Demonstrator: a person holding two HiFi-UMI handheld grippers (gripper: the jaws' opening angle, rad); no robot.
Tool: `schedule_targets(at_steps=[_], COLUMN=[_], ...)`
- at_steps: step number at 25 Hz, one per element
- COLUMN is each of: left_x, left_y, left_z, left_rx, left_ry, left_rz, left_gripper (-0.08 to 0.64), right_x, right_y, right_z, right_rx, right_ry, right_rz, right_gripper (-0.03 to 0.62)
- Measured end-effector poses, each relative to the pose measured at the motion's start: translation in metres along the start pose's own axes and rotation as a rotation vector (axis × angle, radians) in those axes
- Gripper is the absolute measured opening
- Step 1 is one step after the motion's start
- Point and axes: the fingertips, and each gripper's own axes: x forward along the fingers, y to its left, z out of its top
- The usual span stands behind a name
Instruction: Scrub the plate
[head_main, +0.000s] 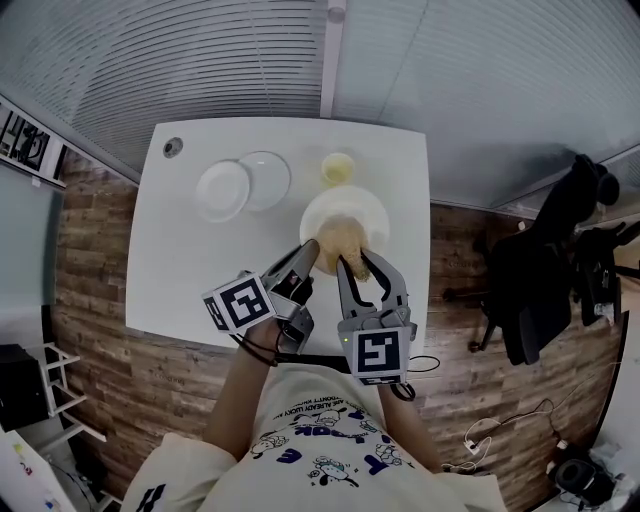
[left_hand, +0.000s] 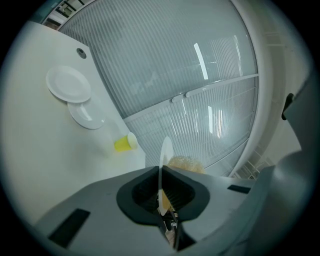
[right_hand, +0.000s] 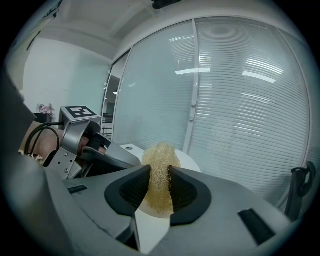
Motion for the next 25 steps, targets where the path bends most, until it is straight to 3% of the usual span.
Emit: schedule_targets(at_steps=[25], left_x=[-0.002], left_y=[-0.003], left_z=[-0.005], left_rx=[0.055], left_ry=[0.026], left_rz=[-0.013], left_gripper=[0.032], right_x=[-0.011], right_y=[-0.067], right_z=[-0.017], right_rx=[0.046], right_ry=[0.041], right_rz=[-0.235], right_gripper=[0.094])
